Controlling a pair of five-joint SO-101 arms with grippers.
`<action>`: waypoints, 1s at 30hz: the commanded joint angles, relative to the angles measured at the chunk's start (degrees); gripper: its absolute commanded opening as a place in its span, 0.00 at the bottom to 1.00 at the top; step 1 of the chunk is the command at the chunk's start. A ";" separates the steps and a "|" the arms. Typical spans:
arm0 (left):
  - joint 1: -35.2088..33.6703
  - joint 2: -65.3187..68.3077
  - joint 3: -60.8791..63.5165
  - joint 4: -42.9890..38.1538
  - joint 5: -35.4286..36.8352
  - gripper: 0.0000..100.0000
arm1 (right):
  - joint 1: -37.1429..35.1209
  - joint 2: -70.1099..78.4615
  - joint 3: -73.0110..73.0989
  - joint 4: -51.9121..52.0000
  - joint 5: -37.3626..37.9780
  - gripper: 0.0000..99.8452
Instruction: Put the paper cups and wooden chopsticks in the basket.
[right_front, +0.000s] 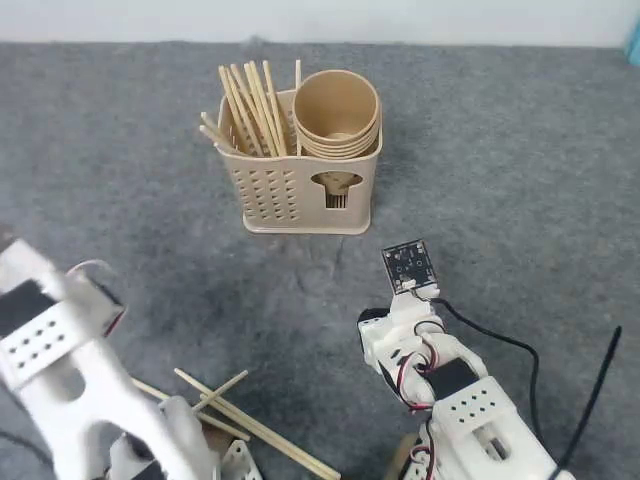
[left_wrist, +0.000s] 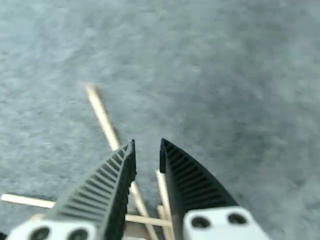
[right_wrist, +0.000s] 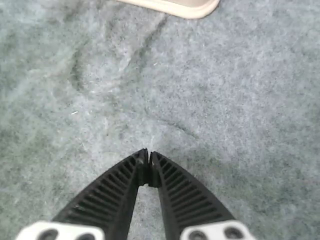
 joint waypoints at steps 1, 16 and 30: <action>-7.47 0.00 2.86 -2.29 -5.98 0.07 | 0.48 -1.01 -0.79 -1.01 1.14 0.01; -15.82 0.09 20.62 -21.01 -10.29 0.07 | 0.40 -1.01 -0.79 -0.84 1.05 0.01; -15.47 20.66 16.04 -33.14 -9.85 0.07 | 0.40 -1.01 -0.70 -0.75 1.14 0.01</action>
